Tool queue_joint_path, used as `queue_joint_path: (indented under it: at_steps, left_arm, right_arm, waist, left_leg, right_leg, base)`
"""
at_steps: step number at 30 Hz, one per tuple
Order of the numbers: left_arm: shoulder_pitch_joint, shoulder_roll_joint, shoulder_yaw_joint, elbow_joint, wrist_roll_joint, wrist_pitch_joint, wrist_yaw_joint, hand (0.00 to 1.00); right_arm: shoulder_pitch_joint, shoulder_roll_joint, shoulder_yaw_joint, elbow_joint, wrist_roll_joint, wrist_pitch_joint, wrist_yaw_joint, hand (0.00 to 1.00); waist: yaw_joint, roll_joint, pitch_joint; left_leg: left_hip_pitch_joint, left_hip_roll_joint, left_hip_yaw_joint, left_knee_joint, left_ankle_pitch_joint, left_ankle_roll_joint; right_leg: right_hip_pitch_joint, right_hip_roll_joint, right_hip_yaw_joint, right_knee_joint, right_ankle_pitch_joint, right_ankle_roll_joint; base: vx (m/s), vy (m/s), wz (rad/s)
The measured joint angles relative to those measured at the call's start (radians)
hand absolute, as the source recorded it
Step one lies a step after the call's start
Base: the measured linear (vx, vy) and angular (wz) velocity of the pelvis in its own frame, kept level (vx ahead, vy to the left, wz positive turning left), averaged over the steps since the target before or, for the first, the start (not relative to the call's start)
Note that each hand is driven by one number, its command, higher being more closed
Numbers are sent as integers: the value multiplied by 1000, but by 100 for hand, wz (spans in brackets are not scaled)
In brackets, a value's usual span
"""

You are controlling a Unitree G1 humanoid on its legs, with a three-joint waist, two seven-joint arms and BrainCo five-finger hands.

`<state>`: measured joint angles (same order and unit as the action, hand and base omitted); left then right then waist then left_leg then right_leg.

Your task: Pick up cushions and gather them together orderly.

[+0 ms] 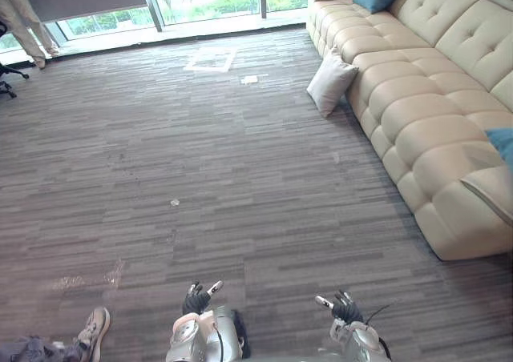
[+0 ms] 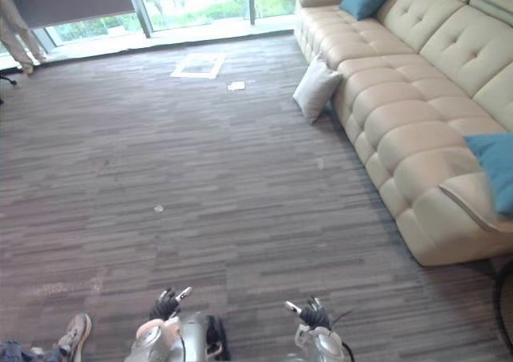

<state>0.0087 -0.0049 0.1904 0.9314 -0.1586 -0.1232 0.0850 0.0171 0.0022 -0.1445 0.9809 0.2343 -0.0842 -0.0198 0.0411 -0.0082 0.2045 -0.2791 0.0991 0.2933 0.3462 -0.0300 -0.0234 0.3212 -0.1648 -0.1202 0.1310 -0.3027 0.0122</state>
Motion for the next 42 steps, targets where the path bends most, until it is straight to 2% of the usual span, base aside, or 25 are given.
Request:
queue_joint_path:
  at_steps: [1,3,4,5,8,11,14,15,16,17,19,20,21,22,24,27,30,31,32,33,35,37,39,41,42]
  left_arm:
    - [0,9,-3,2,0,1,0,0]
    - [1,27,-10,18,2,3,1,0]
    - [1,33,-14,32,2,4,2,0]
    - [1,34,-14,35,2,6,2,0]
    - [6,25,-26,51,2,21,5,0]
    - [11,17,-46,65,5,24,5,0]
    - [3,0,-72,78,19,25,-1,0]
    - [17,-8,-69,81,32,25,-3,0]
    - [13,-20,-57,81,42,25,-3,0]
    - [15,-44,-39,80,47,24,-5,0]
    - [15,-52,-18,84,54,26,-12,0]
    - [15,-53,9,80,57,28,-12,0]
    - [15,-54,25,74,57,28,-12,0]
    - [15,-52,40,55,57,27,-10,0]
    - [14,-46,37,28,58,22,-11,0]
    - [13,-47,27,-13,56,18,-10,0]
    - [14,-49,24,-18,53,5,-5,0]
    - [13,-42,15,-17,46,1,-2,0]
    - [14,-37,15,-16,47,1,-2,0]
    - [14,-17,15,-14,48,3,-1,0]
    - [12,0,6,-6,48,5,-2,0]
    - [5,9,-3,10,48,7,-2,0]
    - [0,13,-23,42,48,23,-1,0]
    - [2,2,-62,55,49,23,-1,0]
    - [-2,1,-63,61,50,23,-2,0]
  right_arm:
    - [5,2,-1,-1,0,2,-2,0]
    - [25,1,-1,-5,-1,1,-1,0]
    - [32,-3,-2,-8,-2,1,-1,0]
    - [33,-4,-1,-20,-5,1,0,0]
    - [50,-19,7,-86,-39,-9,0,0]
    - [51,-21,6,-135,-39,-22,2,0]
    - [48,-23,-22,-129,-38,-25,1,0]
    - [77,-22,-33,-117,-34,-24,1,0]
    - [76,-31,-40,-119,-34,-25,0,0]
    - [61,-54,-39,-117,-39,-22,0,0]
    - [52,-61,-40,-127,-39,-17,2,0]
    - [51,-64,-41,-131,-38,-15,-1,0]
    - [51,-64,-41,-130,-37,-12,-2,0]
    - [51,-54,-36,-129,-37,-7,-2,0]
    - [46,-33,-20,-125,-36,-6,-3,0]
    - [32,-7,-9,-97,-36,-1,-2,0]
    - [30,2,-8,-90,-37,2,-3,0]
    - [26,-5,-7,-69,-37,1,-3,0]
    - [23,0,-4,-51,-37,4,-4,0]
    - [29,12,4,-51,-38,4,-4,0]
    - [52,23,3,-51,-38,4,-4,0]
    - [67,25,-1,-60,-40,3,-6,0]
    - [61,14,9,-79,-41,0,-4,0]
    - [71,2,11,-124,-41,-11,1,0]
    - [71,2,11,-135,-41,-14,2,0]
  waist:
    - [1,-17,0]
    - [8,-44,-9]
    - [3,-52,-6]
    - [-5,-53,-3]
    - [-10,-22,1]
    - [-38,-15,4]
    - [-61,-18,4]
    - [-67,-24,0]
    - [-74,-12,-1]
    - [-69,27,-10]
    - [-75,67,-5]
    - [-77,79,6]
    - [-72,85,6]
    - [-59,80,13]
    - [-44,55,18]
    - [-21,40,10]
    - [2,42,7]
    - [16,33,-1]
    - [20,16,-19]
    - [8,-18,-43]
    - [11,-57,-56]
    - [3,-71,-45]
    - [-7,-61,-32]
    - [-10,-13,-33]
    - [-12,-14,-29]
  left_leg:
    - [-11,-4,8,63,-33,32]
    - [47,-39,21,83,-115,41]
    - [116,-61,27,72,-172,42]
    - [157,-69,25,71,-202,43]
    - [380,-74,26,-28,-273,41]
    - [545,-57,21,-154,-290,30]
    - [654,-45,-30,-235,-303,46]
    - [687,-54,-75,-234,-306,41]
    - [707,-36,-100,-213,-304,38]
    - [695,-4,-111,-143,-279,-5]
    - [580,54,-167,187,-192,-117]
    - [461,91,-219,455,-67,-205]
    - [400,111,-220,589,-50,-222]
    - [316,143,-187,752,-64,-193]
    - [199,157,-113,801,-117,-106]
    - [46,150,22,493,-168,-43]
    - [22,79,10,-2,-105,-80]
    - [17,59,-17,-41,-1,-78]
    - [16,30,-24,-30,39,-52]
    - [1,7,-22,13,-6,-1]
    - [23,-23,12,75,-77,29]
    - [126,-53,24,55,-149,34]
    - [278,-68,24,5,-190,55]
    - [437,-56,21,-114,-237,43]
    - [466,-57,23,-134,-241,40]
  right_leg:
    - [-36,-27,52,74,43,66]
    - [-94,-59,112,292,82,126]
    - [-193,-78,157,566,185,184]
    - [-265,-81,178,731,264,204]
    - [-483,-76,93,1014,145,114]
    - [-660,-55,-54,842,65,60]
    - [-725,1,-79,416,155,63]
    - [-715,14,-39,337,267,40]
    - [-710,29,-24,389,265,-14]
    - [-709,37,-39,444,202,-35]
    - [-654,50,-70,500,95,-53]
    - [-587,72,-84,478,59,-64]
    - [-541,87,-90,456,46,-73]
    - [-451,106,-90,405,29,-80]
    - [-313,110,-93,297,9,-81]
    - [-173,105,-77,145,18,-42]
    - [-82,86,-24,60,-15,9]
    - [-51,73,11,34,-36,29]
    - [-43,54,36,32,-43,32]
    - [-47,18,59,50,-33,29]
    - [-108,-31,119,225,9,92]
    - [-263,-56,163,632,151,155]
    - [-394,-49,144,923,120,141]
    - [-536,-23,24,922,62,96]
    - [-576,-22,-5,883,48,79]
  base:
    - [504,243,-7]
    - [680,291,-11]
    - [608,219,-3]
    - [598,168,-1]
    - [532,93,-11]
    - [596,4,22]
    - [644,-167,68]
    - [721,-251,72]
    - [720,-249,51]
    - [699,-240,13]
    - [738,-266,16]
    - [653,-221,19]
    - [726,-192,-4]
    - [476,-99,-17]
    - [508,-99,-6]
    - [542,-20,-19]
    - [579,154,-58]
    - [616,256,-86]
    - [681,280,-65]
    - [761,318,-34]
    - [743,321,-17]
    - [626,262,-8]
    - [567,147,-5]
    - [625,114,-16]
    - [593,43,5]
